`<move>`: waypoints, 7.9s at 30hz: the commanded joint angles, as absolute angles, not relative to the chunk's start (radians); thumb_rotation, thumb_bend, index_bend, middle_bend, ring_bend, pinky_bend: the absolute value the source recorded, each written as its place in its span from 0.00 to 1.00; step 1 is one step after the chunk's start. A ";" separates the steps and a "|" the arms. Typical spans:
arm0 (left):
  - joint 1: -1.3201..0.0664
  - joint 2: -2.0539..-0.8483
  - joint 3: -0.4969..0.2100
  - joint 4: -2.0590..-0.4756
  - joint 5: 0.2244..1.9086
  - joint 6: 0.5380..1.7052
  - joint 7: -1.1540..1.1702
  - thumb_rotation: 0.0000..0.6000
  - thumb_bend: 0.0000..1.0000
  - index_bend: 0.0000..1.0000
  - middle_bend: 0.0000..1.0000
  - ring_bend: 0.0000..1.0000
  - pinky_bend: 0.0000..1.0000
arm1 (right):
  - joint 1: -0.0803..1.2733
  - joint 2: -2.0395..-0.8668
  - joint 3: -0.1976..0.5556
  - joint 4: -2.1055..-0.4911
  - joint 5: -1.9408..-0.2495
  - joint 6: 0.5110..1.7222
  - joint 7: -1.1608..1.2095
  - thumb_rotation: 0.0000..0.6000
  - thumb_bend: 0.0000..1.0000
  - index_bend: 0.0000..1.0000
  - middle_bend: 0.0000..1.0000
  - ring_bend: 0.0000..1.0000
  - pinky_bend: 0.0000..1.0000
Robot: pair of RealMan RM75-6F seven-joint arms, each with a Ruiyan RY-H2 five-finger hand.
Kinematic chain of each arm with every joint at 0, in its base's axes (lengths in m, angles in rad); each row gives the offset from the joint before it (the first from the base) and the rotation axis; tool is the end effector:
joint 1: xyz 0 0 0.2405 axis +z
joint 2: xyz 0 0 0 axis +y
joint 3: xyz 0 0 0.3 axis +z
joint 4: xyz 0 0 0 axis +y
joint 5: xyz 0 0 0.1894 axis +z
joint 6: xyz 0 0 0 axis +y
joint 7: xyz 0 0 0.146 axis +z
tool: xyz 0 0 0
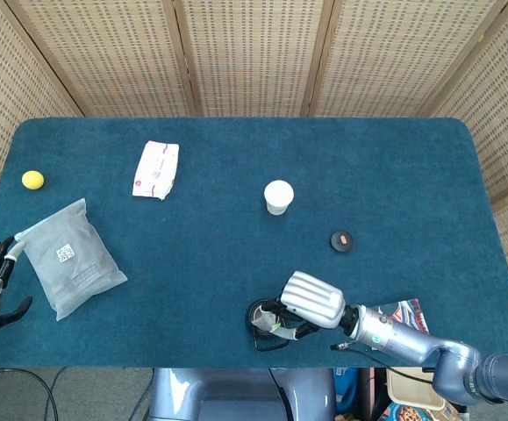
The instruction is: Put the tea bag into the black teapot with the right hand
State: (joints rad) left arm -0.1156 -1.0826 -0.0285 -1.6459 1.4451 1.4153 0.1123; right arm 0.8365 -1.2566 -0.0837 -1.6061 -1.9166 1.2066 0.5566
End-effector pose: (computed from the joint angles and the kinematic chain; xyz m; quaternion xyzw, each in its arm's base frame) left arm -0.3450 0.1902 0.1980 -0.6230 -0.3816 -0.3284 0.5987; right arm -0.1279 -0.3027 0.0790 0.7962 -0.3394 0.4974 0.0587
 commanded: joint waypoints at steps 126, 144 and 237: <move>-0.130 -1.045 -0.046 -1.672 1.438 1.421 0.127 1.00 0.32 0.00 0.00 0.00 0.00 | 1.089 -1.211 -0.148 -1.676 -1.710 0.561 0.295 0.30 1.00 0.22 1.00 1.00 1.00; -0.130 -1.049 -0.045 -1.663 1.441 1.419 0.115 1.00 0.32 0.00 0.00 0.00 0.00 | 1.080 -1.229 -0.160 -1.691 -1.683 0.541 0.233 0.30 1.00 0.22 1.00 1.00 1.00; -0.125 -1.069 -0.052 -1.639 1.453 1.438 0.084 1.00 0.32 0.00 0.00 0.00 0.00 | 0.688 -1.043 -0.022 -1.779 -1.443 1.091 0.019 0.39 0.84 0.20 0.47 0.56 0.78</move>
